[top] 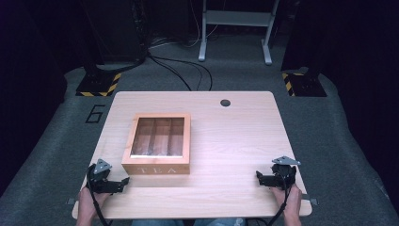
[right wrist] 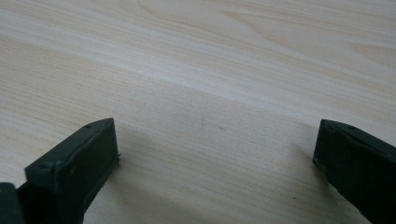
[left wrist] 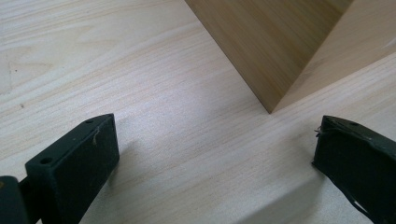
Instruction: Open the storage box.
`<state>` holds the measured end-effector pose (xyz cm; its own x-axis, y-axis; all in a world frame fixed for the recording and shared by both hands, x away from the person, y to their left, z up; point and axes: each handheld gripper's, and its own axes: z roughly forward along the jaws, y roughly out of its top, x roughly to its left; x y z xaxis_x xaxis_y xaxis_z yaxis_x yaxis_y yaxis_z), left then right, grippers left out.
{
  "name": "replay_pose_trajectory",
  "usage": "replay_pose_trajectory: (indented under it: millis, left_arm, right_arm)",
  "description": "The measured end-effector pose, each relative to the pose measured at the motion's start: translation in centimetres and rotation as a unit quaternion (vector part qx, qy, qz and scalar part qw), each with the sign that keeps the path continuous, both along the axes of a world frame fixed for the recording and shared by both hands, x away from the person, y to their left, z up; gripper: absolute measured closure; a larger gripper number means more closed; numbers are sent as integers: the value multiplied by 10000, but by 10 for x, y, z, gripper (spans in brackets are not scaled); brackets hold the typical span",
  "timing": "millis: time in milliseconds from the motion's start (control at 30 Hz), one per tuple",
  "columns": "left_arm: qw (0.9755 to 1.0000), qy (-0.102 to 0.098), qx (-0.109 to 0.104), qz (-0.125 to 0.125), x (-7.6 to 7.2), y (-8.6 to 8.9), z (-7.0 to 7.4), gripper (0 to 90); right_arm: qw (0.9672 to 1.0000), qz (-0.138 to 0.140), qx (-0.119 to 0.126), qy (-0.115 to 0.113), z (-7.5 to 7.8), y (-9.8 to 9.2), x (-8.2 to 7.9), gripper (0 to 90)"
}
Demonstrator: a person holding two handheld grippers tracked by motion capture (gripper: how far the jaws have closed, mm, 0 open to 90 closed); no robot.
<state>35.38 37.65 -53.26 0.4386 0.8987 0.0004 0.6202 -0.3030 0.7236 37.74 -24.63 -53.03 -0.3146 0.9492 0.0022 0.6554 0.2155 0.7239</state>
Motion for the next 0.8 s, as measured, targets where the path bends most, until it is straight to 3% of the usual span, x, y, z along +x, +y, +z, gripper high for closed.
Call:
replay_pose_trajectory:
  millis: [333, 433, 800]
  left_arm:
    - [10000, -1, 19, 11, 0, 0, 0, 0]
    - [10000, 4, 23, 5, 0, 0, 0, 1]
    - [10000, -5, 27, 53, -1, 0, 1, 0]
  right_arm:
    - [10000, 57, -58, 43, 1, -1, 0, 0]
    - [9999, -115, 11, 30, 0, 1, -1, 0]
    - [9998, -215, 1, 19, 0, 2, -2, 0]
